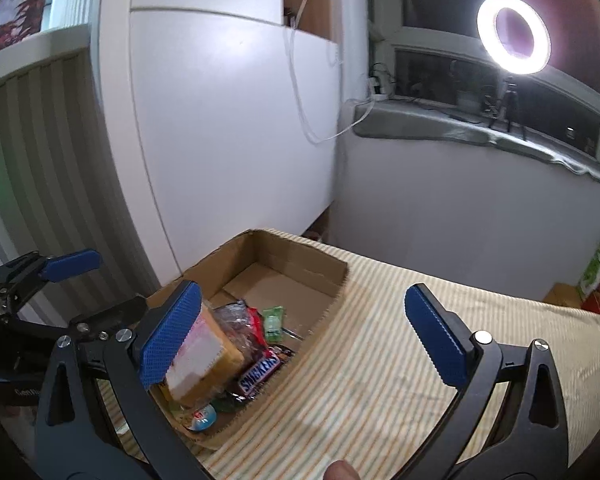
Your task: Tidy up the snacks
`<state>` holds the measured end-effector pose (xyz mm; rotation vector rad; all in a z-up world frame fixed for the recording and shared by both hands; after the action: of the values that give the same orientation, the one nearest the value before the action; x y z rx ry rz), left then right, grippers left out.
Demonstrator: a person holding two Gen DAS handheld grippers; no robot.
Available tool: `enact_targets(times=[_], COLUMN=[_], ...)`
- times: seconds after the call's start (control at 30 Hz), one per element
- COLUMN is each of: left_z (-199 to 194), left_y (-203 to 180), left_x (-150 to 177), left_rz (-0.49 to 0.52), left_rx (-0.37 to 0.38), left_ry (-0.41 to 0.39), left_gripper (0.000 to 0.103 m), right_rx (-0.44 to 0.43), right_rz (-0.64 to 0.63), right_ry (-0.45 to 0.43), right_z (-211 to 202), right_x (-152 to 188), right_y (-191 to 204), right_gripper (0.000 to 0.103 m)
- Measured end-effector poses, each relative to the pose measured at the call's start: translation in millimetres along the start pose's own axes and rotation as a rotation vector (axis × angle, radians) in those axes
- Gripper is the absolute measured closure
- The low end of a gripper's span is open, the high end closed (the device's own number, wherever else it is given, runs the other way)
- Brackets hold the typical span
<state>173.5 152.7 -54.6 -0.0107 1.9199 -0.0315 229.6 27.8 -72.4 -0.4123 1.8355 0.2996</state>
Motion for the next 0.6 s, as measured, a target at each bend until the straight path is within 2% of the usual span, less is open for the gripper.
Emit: enact_targets(times=[0.2, 0.6], left_z=[-4.4, 3.1], left_y=[-1.3, -18.7], left_x=[-4.5, -7.6], left_rz=[0.014, 0.019], left_rx=[-0.013, -0.033], left_ry=[-0.014, -0.017], left_gripper=[0.014, 0.014], right_rx=[0.13, 0.232], right_rz=[0.003, 0.101], right_ry=[-0.034, -0.022], right_z=[-23.7, -79.5], right_x=[0.5, 12.0], right_y=[-25.3, -76.7], right_gripper=[0.0, 0.0])
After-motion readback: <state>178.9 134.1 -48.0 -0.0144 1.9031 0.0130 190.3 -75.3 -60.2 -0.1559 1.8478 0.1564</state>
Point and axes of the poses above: each gripper's, at about its wrist camera, not at the fingertips, and z roughly the way its jaws point, y to its left, x to its underside, the point moved 8 cm from there along z, roughly the way its jaws point, and after that the axes turned 13 degrees about -y, right-handed, at the moved point
